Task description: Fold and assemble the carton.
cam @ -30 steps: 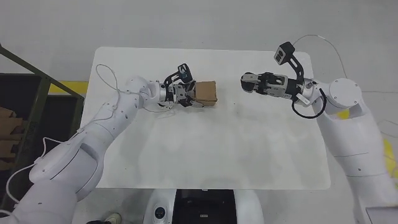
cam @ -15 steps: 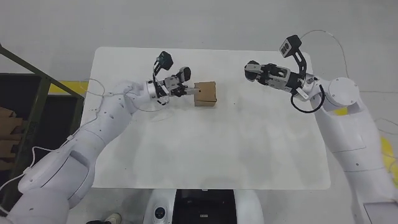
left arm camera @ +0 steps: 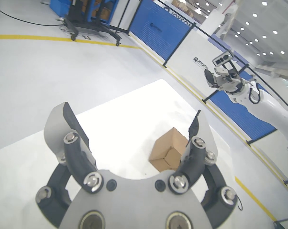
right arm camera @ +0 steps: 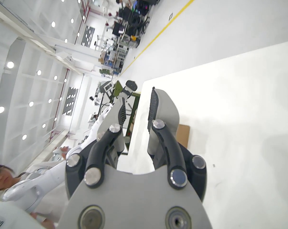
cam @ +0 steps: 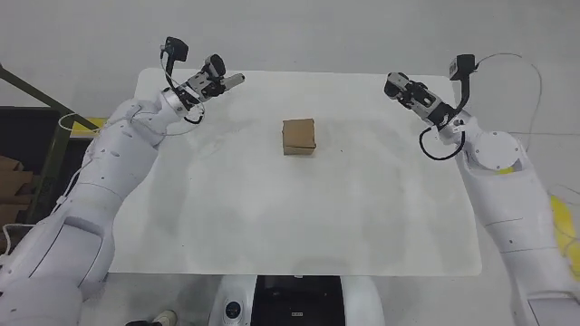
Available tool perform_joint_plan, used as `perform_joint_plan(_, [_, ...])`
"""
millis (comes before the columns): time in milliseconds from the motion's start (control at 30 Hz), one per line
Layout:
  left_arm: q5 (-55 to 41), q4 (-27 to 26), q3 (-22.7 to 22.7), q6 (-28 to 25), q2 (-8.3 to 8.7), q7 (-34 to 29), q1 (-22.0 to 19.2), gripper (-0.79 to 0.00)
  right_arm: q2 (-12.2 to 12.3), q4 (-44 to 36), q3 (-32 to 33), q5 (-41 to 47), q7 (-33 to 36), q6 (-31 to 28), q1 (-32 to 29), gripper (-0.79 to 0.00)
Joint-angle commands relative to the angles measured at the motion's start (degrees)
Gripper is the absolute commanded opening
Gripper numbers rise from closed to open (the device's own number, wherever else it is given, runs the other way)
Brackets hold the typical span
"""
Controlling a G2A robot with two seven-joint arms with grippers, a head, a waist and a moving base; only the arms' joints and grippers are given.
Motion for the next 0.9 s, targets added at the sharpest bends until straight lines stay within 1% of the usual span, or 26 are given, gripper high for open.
perform_joint_plan(0, [0.4,-0.6,-1.7,1.1,0.59,0.5,0.6,0.000,0.0,0.7,0.6,-2.2,-4.2,-1.6,-0.6,-0.443])
perform_joint_plan(33, [0.3,-0.9,-2.8,1.9,0.93,0.7,1.0,0.000,0.0,1.1,1.0,-3.2,-6.0,-2.4,-0.9,-0.400])
perform_joint_plan(67, [0.5,-1.3,-3.8,2.9,1.29,0.7,1.5,0.000,0.0,1.5,1.5,-5.1,-8.2,-3.1,-1.2,-0.252])
perform_joint_plan(100, [0.5,-1.9,-4.7,3.7,1.61,0.5,2.0,0.000,0.1,1.8,1.8,-6.9,-10.0,-3.5,-1.5,-0.074])
perform_joint_plan(133, [0.1,-2.6,-5.6,4.3,1.91,0.4,2.6,0.000,0.1,2.0,2.0,-8.5,-11.7,-3.8,-1.7,0.000])
perform_joint_plan(267, [-2.9,-4.7,-8.9,6.7,2.83,-1.4,5.1,0.000,0.0,3.2,2.7,-16.8,-20.4,-3.8,-2.2,0.000])
perform_joint_plan(400, [-3.0,-7.5,-11.4,9.8,3.59,-3.3,7.3,0.000,0.0,4.2,3.3,-26.7,-29.2,-3.1,-2.7,0.000])
perform_joint_plan(467, [-3.0,-9.1,-12.9,10.9,4.02,-3.6,8.6,0.000,0.1,3.9,3.5,-32.0,-32.5,-2.1,-3.1,0.000])
perform_joint_plan(600, [-2.3,-12.9,-16.7,12.9,5.03,-3.0,11.8,0.000,0.1,1.3,3.2,-40.8,-36.3,2.8,-4.1,0.000])
perform_joint_plan(633, [-2.2,-13.9,-17.6,13.3,5.23,-2.8,12.6,0.000,0.0,0.7,3.1,-41.7,-37.0,3.5,-4.4,0.000])
perform_joint_plan(700, [-2.0,-15.4,-19.0,13.9,5.57,-2.5,14.0,0.000,-0.1,0.4,3.1,-41.6,-37.4,4.9,-4.9,0.000])
perform_joint_plan(767, [-1.5,-17.0,-20.4,14.4,5.90,-2.5,15.5,0.000,-0.1,0.4,3.1,-41.6,-37.4,4.9,-4.9,0.000])
perform_joint_plan(867, [-1.5,-17.1,-20.5,14.4,5.91,-2.5,15.5,-0.001,-0.2,0.4,3.1,-41.6,-37.4,5.0,-4.9,0.000])
